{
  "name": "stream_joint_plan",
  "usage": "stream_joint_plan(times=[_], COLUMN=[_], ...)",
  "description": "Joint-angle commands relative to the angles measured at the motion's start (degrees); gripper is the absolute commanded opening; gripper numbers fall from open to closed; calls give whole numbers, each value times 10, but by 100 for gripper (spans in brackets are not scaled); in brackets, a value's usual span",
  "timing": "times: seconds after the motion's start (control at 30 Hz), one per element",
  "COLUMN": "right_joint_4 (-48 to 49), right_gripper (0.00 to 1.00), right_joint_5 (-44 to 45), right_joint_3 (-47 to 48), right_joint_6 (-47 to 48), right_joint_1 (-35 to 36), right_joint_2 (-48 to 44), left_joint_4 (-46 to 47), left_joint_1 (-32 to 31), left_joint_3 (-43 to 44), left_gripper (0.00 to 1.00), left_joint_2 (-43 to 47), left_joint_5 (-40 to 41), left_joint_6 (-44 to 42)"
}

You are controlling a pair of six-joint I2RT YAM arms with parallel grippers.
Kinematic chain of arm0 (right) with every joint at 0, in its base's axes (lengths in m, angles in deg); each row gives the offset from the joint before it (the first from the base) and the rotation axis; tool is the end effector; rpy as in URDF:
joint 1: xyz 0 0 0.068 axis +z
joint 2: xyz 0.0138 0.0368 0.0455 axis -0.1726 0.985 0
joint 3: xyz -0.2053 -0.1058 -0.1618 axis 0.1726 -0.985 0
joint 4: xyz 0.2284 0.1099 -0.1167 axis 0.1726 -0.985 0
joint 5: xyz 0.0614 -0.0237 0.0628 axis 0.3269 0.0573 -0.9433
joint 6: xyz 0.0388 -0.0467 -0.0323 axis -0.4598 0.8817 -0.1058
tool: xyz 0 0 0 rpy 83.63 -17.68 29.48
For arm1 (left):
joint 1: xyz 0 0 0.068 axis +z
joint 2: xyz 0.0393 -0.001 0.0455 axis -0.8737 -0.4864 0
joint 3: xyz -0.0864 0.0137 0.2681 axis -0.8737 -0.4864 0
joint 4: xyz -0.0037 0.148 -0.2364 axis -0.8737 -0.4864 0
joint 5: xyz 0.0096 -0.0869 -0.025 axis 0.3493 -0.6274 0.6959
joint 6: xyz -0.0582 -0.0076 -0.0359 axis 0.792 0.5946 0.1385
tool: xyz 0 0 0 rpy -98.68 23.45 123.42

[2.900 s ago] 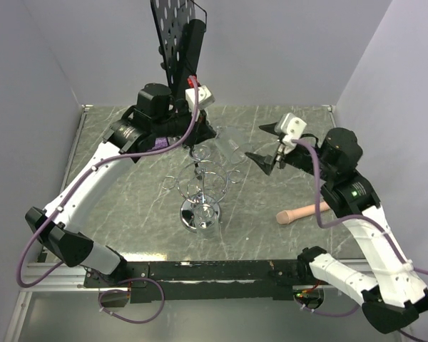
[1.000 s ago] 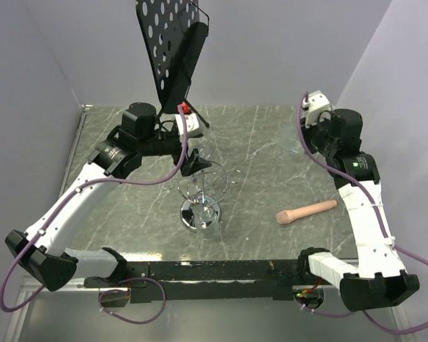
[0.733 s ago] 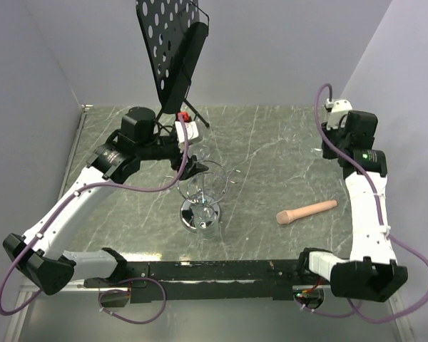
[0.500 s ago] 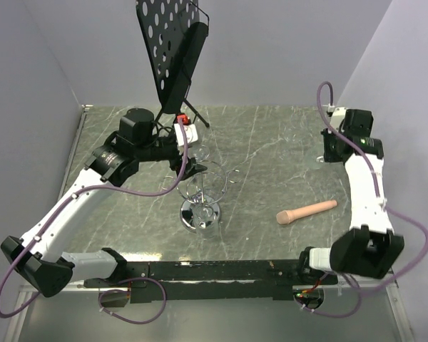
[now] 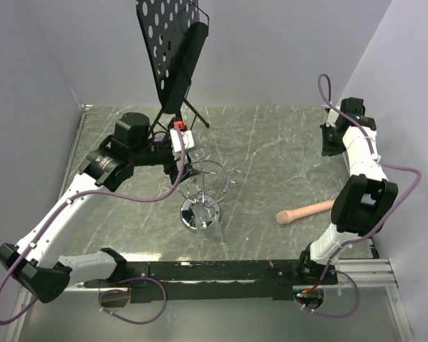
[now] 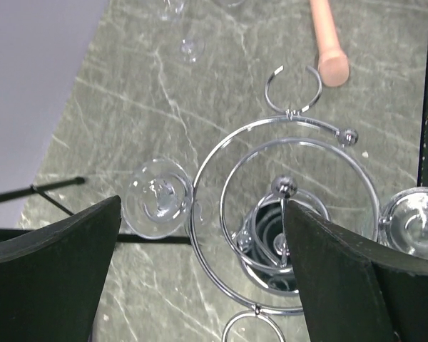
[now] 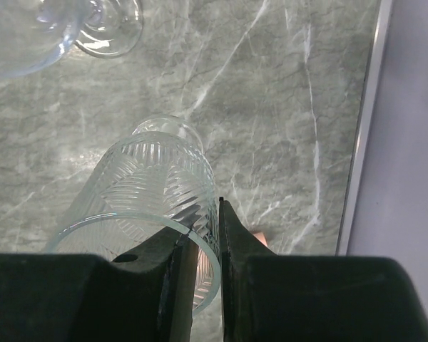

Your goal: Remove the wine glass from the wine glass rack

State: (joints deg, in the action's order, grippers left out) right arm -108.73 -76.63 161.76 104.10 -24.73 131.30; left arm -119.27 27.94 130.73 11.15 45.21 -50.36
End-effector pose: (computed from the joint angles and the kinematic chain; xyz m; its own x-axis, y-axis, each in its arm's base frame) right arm 0.3689 -0.0922 0.2982 -0.8536 -0.0370 -0.5196 -0.0089 0.9984 -0.0564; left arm 0.2137 -0.1754 0.4235 0.1431 0.3942 -0.9078 0.9295 0.2614 0.2601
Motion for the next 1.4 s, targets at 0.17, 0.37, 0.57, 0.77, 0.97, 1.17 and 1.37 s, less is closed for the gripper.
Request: stream_joint_plan(times=[0.17,0.37,0.57,0.77,0.97,1.17,1.37], right_joint_4=[20,33,44,43,38,31,28], right_gripper=[0,0,0,0,3,12,32], right_joint_5=[-3,-2,6,7,0,-19,-16], right_joint_3=[54,65,95,135,157,159,162], right_joint_6=[-7,-11,-10,-10,-11,-20,-18], right_joint_1=[-9,-9,-9,-9,-9,-17,-19], right_joint_2=[52,88,130,176,199,213,217], left_joint_4=[-21,-30,-51,-57,-55,-50,-47], left_joint_1=[7,8,9,10,12,13,13], left_joint_3=[-2,7,9,15,27,31,30], left_gripper=[100,100,100,100,100,100,100], left_joint_2=[3,-2,1,-7,-22,-29,-32], left_joint_5=[4,11,21,22,23,22,21], left_joint_6=[-20,-23,-30,-23,-20,-14,-15])
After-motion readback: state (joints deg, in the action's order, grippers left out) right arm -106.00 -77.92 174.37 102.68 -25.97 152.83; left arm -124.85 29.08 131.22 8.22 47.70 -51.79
